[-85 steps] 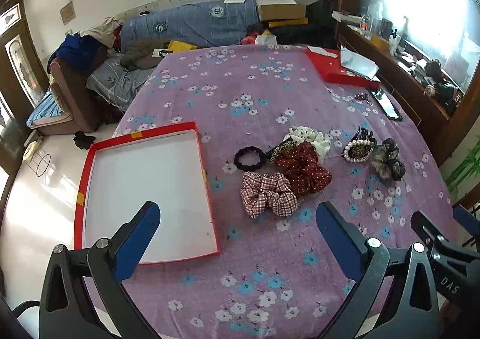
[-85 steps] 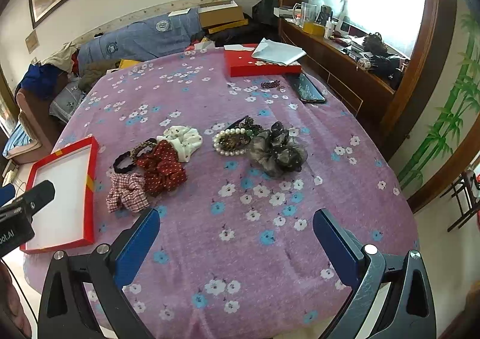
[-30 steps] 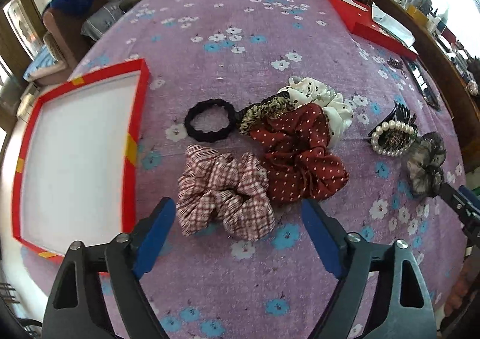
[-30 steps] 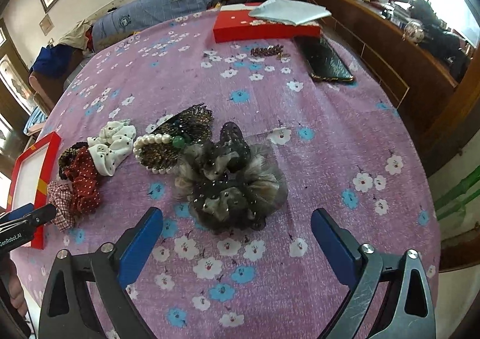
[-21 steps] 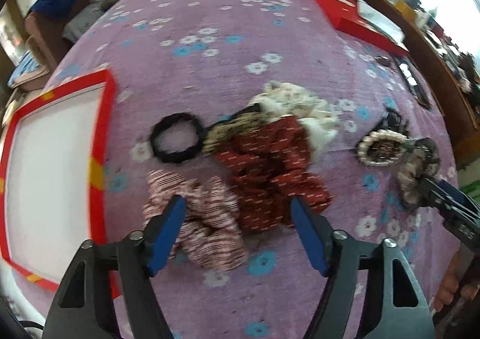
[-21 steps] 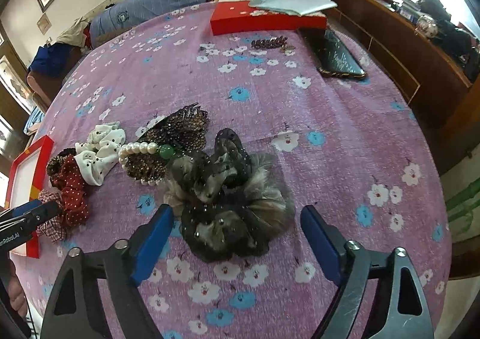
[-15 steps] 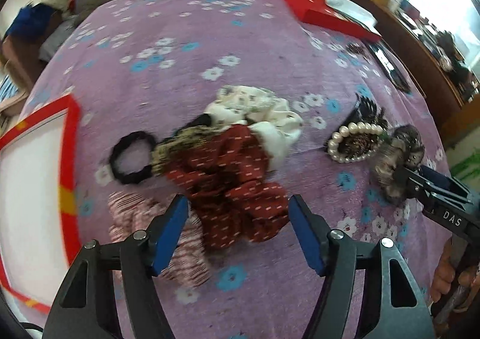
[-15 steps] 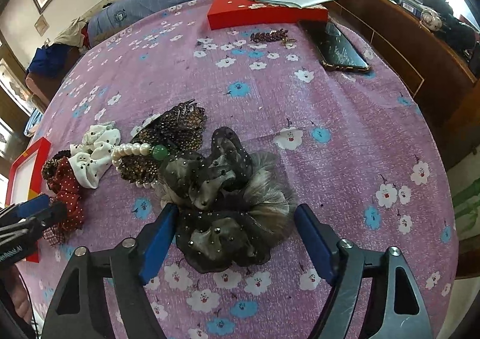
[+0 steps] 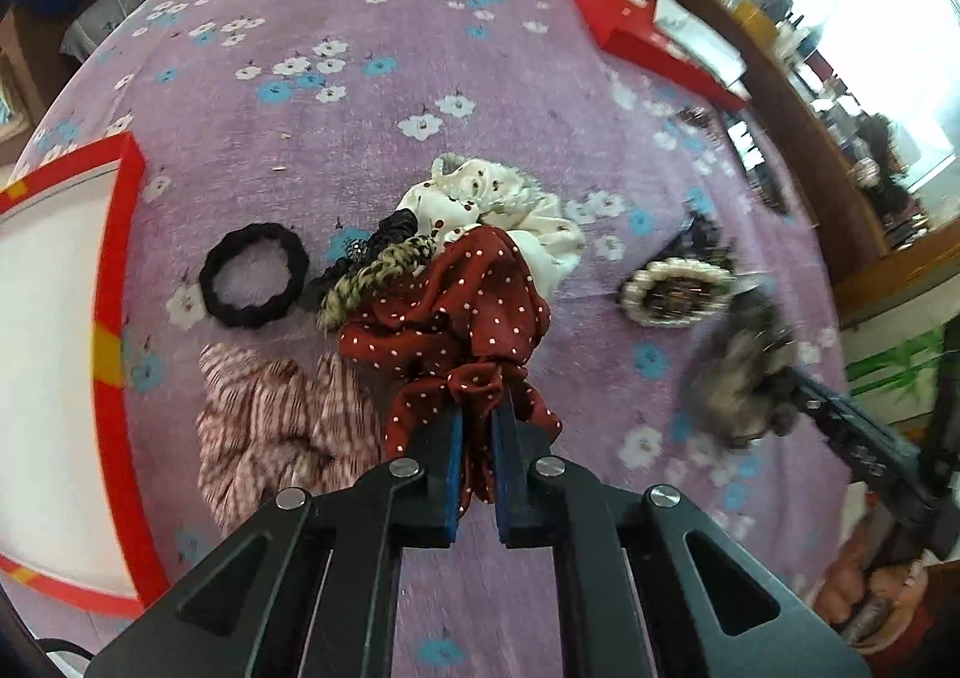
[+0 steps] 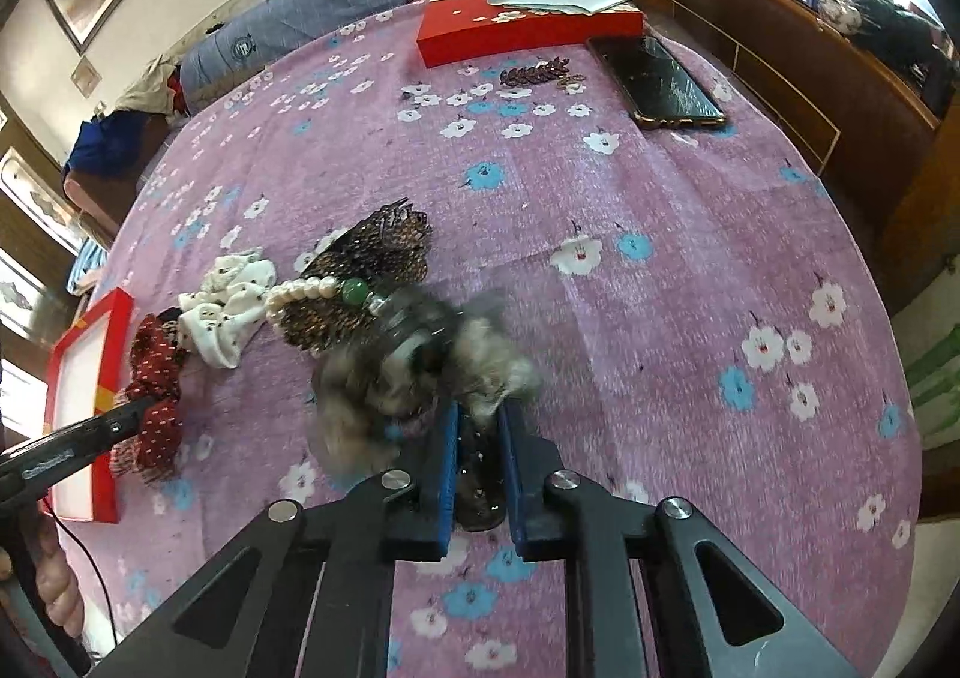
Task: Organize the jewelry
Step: 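Carry both scrunchies to the red-rimmed tray and open both tools to drop them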
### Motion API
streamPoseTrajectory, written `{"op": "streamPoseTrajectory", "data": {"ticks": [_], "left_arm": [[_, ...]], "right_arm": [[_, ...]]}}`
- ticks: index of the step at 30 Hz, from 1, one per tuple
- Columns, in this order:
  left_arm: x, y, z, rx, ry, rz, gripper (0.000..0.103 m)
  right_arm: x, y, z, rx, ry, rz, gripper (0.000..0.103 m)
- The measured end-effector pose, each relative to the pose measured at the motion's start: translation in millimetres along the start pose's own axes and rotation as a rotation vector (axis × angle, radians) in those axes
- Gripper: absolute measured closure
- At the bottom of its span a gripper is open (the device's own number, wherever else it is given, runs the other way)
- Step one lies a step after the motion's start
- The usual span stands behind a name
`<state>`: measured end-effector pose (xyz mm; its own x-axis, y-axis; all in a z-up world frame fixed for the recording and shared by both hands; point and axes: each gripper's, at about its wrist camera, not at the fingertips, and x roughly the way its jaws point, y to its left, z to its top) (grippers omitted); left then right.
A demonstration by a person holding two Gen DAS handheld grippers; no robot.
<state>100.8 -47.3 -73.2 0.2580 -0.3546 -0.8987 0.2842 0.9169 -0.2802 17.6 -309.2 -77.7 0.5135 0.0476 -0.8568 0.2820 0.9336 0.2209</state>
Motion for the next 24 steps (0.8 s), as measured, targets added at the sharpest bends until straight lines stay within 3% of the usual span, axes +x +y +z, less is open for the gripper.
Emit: {"op": "streamPoseTrajectory", "data": {"ticks": [2,9,19,24], "left_arm": [[-20,3,-8,-0.002,-0.018,-0.033,0.096],[-72,31,-22,-0.021,-0.084,-0.016,0.096],[-119,114,-36,-0.113,-0.163,0.095,0.095],[-131,167,-49,-0.201,-0.161,0.138,0.095]], "right_arm": [[-7,2,-5,0.007,0.001,0.004,0.095],[-22,24,-20,-0.024,0.004,0.031,0.098],[-38,89,-26,-0.072,0.003,0.11,0.099],[-45,147,-26,-0.14,0.004,0.186,0.099]]}}
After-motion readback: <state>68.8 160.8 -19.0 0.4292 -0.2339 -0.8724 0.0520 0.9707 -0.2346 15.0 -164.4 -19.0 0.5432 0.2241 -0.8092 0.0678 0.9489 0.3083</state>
